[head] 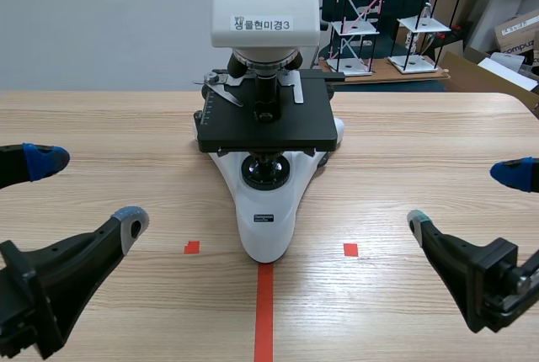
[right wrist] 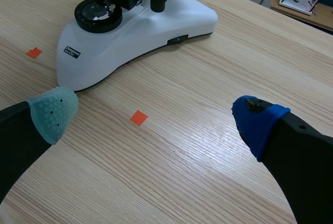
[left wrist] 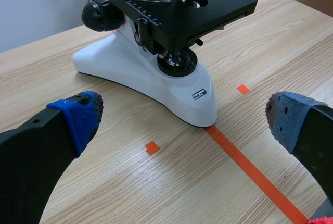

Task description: Point at the objective lens

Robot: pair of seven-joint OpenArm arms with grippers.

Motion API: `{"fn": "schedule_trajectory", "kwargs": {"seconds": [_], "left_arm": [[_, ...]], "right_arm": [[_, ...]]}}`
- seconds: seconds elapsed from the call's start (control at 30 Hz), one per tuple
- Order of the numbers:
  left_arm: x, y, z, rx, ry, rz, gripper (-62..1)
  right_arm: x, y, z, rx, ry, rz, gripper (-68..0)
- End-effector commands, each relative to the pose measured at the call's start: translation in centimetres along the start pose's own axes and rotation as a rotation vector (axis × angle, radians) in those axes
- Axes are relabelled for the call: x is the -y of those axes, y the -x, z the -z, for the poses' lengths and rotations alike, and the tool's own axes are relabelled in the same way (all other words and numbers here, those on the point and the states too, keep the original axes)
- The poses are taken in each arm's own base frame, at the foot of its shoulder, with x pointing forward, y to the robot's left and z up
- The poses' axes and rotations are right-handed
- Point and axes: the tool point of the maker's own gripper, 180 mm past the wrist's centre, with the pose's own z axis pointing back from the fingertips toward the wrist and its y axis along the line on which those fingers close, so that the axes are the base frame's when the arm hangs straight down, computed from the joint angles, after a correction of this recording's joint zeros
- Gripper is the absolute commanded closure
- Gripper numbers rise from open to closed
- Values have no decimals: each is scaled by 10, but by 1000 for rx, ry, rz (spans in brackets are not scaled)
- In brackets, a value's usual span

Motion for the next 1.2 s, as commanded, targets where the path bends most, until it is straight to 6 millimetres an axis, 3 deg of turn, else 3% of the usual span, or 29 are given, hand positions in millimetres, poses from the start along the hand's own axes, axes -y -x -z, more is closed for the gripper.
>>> {"fn": "schedule_trajectory", "kwargs": {"seconds": [0.0, 1.13, 1.17], "left_arm": [[3, -9, 1, 32, 10, -5, -623], [3, -10, 2, 37, 13, -1, -623], [3, -11, 3, 41, 14, 4, -559]], "right_arm": [[1, -9, 0, 34, 0, -3, -679], [0, -8, 0, 30, -1, -10, -679], [0, -8, 0, 30, -1, -10, -679]]}}
